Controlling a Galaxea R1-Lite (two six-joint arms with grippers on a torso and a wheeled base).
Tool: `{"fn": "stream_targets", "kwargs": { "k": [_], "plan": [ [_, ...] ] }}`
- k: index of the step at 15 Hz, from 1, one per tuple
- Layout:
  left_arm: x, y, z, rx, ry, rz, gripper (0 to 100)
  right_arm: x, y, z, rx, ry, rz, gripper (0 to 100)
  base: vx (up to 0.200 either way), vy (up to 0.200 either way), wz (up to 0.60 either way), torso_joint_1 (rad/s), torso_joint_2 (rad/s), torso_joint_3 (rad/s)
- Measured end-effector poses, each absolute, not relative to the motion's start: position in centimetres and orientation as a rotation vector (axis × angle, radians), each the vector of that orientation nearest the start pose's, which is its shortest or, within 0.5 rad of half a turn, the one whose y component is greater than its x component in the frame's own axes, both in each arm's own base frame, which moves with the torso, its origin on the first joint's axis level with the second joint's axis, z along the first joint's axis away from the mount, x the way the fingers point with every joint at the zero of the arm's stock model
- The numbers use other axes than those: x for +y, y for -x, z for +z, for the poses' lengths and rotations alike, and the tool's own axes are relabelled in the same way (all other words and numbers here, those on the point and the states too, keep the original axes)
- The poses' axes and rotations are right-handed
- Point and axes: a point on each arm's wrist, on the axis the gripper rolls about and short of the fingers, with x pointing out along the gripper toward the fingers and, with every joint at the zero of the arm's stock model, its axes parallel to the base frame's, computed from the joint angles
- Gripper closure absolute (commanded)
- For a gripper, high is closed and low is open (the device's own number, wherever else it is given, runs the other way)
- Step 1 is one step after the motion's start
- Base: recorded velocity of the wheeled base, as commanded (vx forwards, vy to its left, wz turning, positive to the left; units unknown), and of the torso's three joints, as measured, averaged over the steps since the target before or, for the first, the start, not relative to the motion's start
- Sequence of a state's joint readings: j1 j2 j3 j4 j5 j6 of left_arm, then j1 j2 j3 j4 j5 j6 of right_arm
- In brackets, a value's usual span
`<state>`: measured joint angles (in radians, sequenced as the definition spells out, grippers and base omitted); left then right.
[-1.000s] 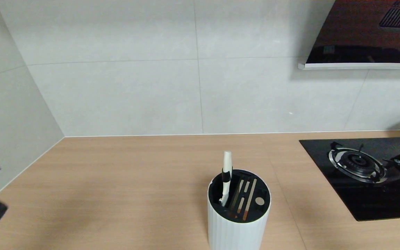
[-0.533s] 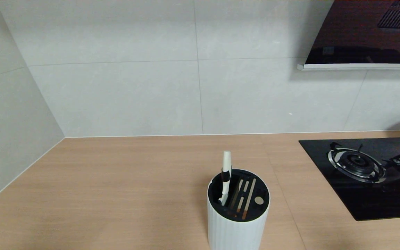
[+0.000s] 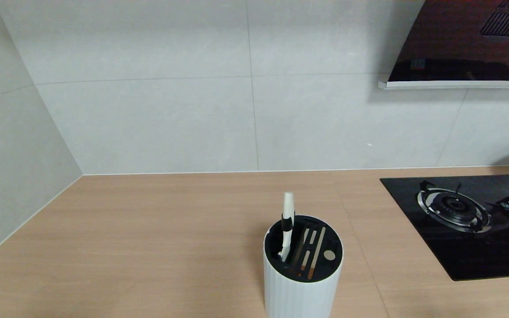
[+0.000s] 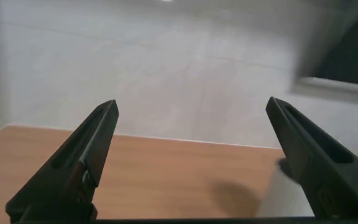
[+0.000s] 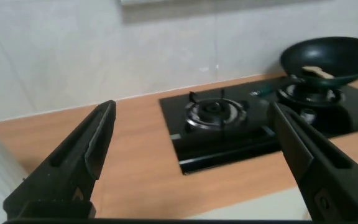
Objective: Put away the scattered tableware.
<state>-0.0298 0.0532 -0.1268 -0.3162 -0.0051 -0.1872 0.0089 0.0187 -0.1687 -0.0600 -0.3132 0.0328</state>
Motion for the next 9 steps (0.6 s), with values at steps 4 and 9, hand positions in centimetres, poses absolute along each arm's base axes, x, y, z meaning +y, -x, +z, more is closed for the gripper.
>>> {"fn": "stream_targets", "kwargs": {
  "k": [4, 9],
  "plan": [
    [0.2, 2.4, 9.1, -0.129, 0.064, 0.068, 0, -0.7, 2.7, 9.6, -0.15, 0.027, -0.334, 0, 0.0, 0.0, 0.0, 0.0, 0.0, 0.0],
    [0.2, 2.3, 7.6, -0.005, 0.005, 0.083, 0, -0.7, 2.4, 8.1, -0.047, 0.012, -0.326, 0, 0.0, 0.0, 0.0, 0.0, 0.0, 0.0]
  ]
}}
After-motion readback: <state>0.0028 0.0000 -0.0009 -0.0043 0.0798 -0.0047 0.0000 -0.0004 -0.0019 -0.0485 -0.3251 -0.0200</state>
